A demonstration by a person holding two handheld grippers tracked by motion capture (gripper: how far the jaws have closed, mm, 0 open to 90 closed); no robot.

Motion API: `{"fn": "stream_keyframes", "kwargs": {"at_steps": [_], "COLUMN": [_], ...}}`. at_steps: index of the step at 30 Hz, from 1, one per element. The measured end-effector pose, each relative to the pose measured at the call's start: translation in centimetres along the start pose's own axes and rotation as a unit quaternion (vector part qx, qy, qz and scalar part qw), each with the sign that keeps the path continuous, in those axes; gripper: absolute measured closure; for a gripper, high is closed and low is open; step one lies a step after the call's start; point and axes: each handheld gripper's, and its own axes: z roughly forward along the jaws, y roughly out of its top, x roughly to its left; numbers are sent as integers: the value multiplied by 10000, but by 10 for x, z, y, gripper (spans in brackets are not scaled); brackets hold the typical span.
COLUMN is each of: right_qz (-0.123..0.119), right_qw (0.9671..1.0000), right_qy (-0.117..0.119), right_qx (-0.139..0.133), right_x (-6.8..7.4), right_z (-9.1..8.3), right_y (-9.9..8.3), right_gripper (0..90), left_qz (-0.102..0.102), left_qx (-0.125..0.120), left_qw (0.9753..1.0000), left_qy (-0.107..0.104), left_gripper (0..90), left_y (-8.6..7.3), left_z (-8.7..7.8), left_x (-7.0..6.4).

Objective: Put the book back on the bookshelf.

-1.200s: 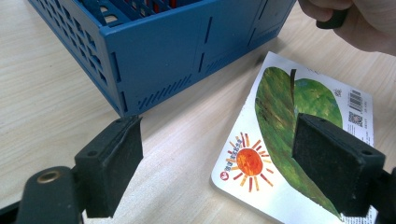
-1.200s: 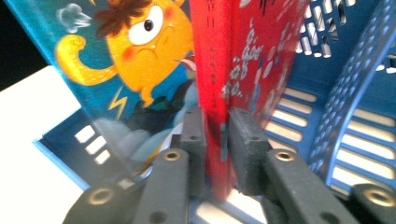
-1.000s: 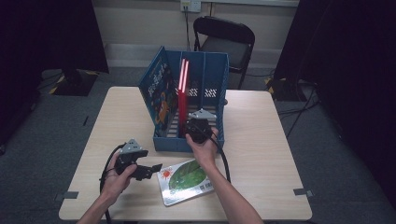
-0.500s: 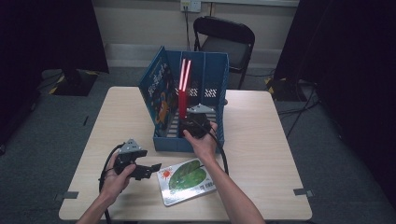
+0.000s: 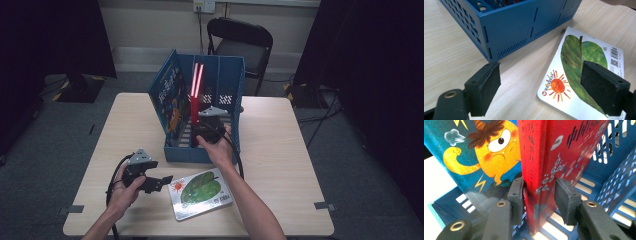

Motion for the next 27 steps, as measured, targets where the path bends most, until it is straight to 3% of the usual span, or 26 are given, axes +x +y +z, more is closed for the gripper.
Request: {"fn": "stream_keyframes", "kwargs": {"at_steps": [6, 10, 19, 27], "right_qz": [-213, -118, -194, -237], "right_qw": [9997, 9998, 9996, 9995], "right_qy": [74, 153, 157, 191], "right_qx": [36, 13, -129, -119], "right_x": [-2, -3, 0, -6], "right_z": [-2, -4, -12, -13], "right_y": [0, -1, -4, -5], "right_gripper": [626, 641, 665, 743], "left_qz": [-16, -15, 2, -3], "left_qx": [14, 26, 29, 38], "left_qw": [10000, 10000, 10000, 10000], "left_qy": [-15, -26, -32, -34], "left_gripper": [163, 163, 164, 164], "left_y": [0, 0, 0, 0], "left_z": [1, 1, 1, 1], "left_x": [-1, -1, -2, -1]}}
